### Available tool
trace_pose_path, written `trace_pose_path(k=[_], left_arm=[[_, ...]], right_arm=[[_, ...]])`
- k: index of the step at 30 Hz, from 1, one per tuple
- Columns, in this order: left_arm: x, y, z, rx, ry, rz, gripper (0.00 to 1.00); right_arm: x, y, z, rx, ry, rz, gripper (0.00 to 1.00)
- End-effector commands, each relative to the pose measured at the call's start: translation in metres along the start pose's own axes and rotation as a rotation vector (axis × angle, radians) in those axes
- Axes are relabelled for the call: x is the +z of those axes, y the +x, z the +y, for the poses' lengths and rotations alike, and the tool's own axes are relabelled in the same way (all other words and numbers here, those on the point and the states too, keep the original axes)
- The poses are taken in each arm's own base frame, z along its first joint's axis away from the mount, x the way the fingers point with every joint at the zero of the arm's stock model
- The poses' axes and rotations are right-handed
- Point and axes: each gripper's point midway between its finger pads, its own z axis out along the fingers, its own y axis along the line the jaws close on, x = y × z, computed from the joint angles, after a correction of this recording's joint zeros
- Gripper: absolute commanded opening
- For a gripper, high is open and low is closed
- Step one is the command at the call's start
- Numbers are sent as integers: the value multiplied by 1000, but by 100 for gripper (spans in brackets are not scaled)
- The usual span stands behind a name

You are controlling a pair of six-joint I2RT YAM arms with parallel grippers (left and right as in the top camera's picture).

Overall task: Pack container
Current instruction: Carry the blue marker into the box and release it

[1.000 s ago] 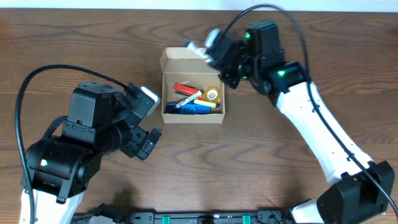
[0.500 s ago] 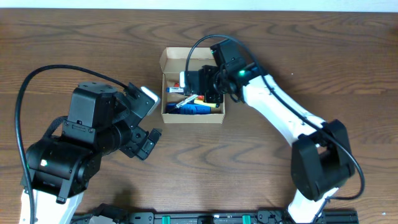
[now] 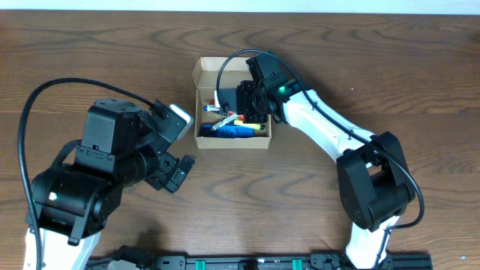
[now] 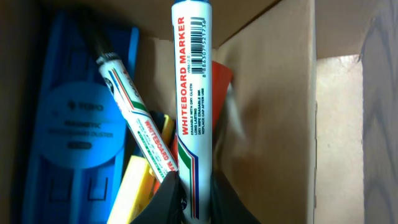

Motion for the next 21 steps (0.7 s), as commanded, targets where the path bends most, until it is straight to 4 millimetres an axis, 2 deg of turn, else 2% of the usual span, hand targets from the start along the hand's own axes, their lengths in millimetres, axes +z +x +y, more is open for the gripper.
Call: trace_pose_path(k=[1,2,4,5,7,8,13,16,21], left_arm=[[-5,-4,2,15,-10,-14,95],[-5,-4,2,15,-10,-14,95],[-5,-4,2,15,-10,-14,95],[-5,-4,2,15,-10,-14,95],[-5,-4,2,15,-10,-14,95],[-5,-4,2,15,-10,-14,95],[-5,-4,2,15,-10,-14,95],[-5,-4,2,15,-10,-14,95],[-5,-4,2,15,-10,-14,95]], right_arm=[[1,-2,0,-10,4,8,25],[1,-2,0,-6,4,7,32],[1,-2,0,10,3,7,38],[1,-3,0,23,4,6,49],[1,-4,-1,74,10,3,86],[0,-4,-2,108,14,1,99],[-20,-23,-9,274,31,-65,98],[-45,-42,-16,319,53,-134,91],[-97,-69,-29,341,128,-224,73]])
